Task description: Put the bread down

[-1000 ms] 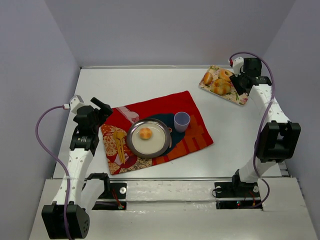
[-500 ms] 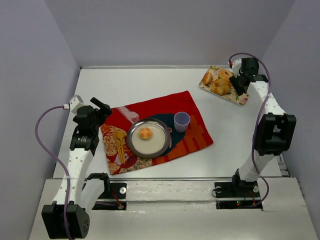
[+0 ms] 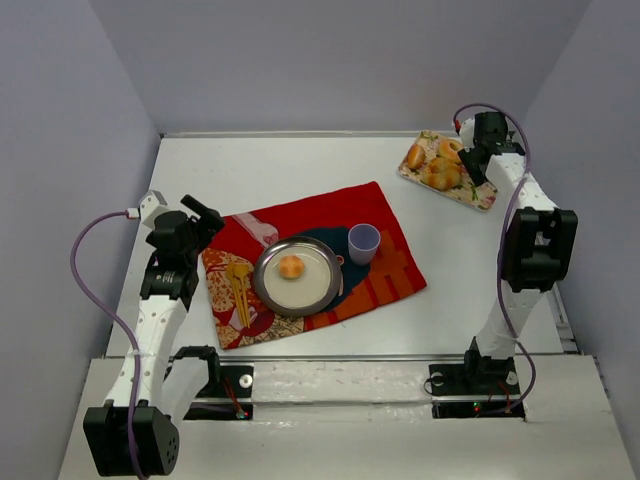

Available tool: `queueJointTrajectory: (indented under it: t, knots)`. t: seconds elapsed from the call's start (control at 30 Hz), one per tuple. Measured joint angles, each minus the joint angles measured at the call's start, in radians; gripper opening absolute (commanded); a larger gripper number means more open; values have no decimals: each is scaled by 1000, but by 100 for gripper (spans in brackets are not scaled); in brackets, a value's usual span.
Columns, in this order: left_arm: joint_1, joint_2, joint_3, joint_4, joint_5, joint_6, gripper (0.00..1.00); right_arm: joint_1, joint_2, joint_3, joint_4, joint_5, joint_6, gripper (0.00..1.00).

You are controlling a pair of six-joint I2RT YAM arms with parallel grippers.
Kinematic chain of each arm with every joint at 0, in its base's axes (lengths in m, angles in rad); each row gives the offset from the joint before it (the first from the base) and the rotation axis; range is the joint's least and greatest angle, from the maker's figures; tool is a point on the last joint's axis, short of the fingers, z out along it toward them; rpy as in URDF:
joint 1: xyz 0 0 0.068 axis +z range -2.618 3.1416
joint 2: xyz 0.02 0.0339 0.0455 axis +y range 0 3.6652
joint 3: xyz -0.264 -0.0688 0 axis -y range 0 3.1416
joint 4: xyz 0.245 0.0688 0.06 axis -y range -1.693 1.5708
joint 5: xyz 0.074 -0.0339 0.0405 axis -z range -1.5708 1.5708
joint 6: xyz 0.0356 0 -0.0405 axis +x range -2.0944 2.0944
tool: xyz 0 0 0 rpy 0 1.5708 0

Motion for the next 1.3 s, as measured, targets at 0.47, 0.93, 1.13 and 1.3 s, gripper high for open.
queueJointTrajectory:
  t: [0.47,0.93,1.13,1.3]
  knots:
    - [0,0,0,0,-2,0,99,0,-80,6,-14,-58,34,17]
    - [0,3,0,1,42,5,99,420,-692,-55,6,-368,146,18]
    - [0,-5,0,1,62,6,99,606,-717,-132,0,-550,259,18]
    - [0,-41,-11,9,75,6,99,855,-648,-202,-2,-467,365,16]
